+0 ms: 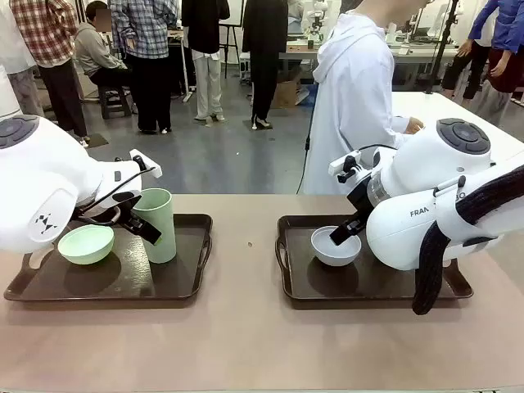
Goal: Set up a tray with a mat and arrange the tableware.
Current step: Pick up the Picnic Bowl and Reusable plastic cup from the Handle tray in front of the human's position and hold them in the air.
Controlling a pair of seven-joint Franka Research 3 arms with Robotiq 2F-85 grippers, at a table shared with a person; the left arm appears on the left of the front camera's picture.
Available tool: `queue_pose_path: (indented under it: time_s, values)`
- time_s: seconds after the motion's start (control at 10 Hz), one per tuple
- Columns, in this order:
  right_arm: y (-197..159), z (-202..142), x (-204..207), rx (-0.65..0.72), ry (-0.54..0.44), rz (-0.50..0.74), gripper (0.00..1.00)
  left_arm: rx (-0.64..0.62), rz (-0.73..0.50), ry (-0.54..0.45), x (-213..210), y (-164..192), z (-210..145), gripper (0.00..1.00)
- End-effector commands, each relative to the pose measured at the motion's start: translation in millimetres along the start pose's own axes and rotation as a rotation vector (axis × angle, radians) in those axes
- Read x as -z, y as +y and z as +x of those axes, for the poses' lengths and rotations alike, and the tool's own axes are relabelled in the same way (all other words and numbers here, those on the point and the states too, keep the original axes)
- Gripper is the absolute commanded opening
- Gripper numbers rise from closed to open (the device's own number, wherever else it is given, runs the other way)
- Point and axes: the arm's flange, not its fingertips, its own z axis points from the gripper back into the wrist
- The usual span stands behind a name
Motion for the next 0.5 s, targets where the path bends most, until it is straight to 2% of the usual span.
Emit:
queue_pose_path:
  time_s: [0.0,0.4]
  values:
    - [0.0,0.0,0.0,0.0,0.0,0.0,1.0,0.0,0.0,0.0,0.0,-0.1,0.1,1.0]
    - [0.0,0.0,0.0,0.0,0.0,0.0,1.0,0.0,0.0,0.0,0.0,-0.1,0.1,1.0]
